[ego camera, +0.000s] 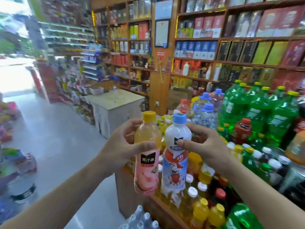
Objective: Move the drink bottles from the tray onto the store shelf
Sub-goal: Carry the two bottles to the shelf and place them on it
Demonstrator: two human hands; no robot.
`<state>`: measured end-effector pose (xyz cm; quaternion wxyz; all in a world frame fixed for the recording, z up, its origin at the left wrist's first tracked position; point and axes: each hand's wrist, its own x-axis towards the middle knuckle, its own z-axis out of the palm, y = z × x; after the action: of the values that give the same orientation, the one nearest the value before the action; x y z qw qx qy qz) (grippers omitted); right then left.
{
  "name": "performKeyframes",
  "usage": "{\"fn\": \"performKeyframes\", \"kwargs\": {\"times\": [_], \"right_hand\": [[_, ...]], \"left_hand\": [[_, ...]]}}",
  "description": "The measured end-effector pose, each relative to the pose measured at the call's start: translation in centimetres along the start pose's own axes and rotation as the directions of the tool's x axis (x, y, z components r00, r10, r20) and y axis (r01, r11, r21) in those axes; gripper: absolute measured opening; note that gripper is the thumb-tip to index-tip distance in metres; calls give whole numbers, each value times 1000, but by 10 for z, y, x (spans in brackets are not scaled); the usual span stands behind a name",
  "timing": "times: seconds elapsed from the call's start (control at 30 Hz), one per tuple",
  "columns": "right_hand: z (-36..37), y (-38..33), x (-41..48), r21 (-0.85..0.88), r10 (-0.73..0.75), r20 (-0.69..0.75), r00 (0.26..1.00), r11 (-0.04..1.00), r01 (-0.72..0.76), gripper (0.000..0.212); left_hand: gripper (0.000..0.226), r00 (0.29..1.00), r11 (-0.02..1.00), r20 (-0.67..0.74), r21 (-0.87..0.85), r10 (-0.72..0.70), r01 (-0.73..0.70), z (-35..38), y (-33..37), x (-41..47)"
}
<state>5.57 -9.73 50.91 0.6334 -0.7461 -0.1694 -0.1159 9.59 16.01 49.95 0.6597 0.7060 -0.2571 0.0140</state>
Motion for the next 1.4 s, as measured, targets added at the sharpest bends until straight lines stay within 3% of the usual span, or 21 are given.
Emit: {"fn": "performKeyframes", "kwargs": {"times": [0.2, 0.4, 0.73, 1.07, 1.23, 1.3, 1.4], "right_hand": [[59, 10, 55, 11, -38, 85, 996, 999, 37, 43], [127, 15, 99, 59, -38, 175, 984, 998, 28, 64], [258, 13, 160, 168, -78, 421, 904, 986, 7, 61], [393, 8, 201, 353, -236, 655, 718, 936, -14, 56], [467, 2, 215, 432, -316, 732, 603, 901, -52, 59], [500, 2, 214, 464, -359, 773, 523, 882, -79, 60], [529, -3, 213, 489, -391, 787, 477, 867, -96, 60]], "left_hand": [[53, 987, 992, -160, 127, 26, -6, -73, -5, -11], [72, 934, 992, -354, 126, 46, -1, -141, -12, -33], [53, 801, 971, -593, 230, 85, 67, -240, -9, -91], [54, 603, 926, -785, 322, 144, 197, -311, 8, -164], [59, 453, 901, -876, 322, 167, 290, -336, 14, -204], [57, 371, 894, -908, 320, 194, 315, -340, 18, -223], [57, 326, 864, -919, 340, 222, 371, -340, 24, -239]]}}
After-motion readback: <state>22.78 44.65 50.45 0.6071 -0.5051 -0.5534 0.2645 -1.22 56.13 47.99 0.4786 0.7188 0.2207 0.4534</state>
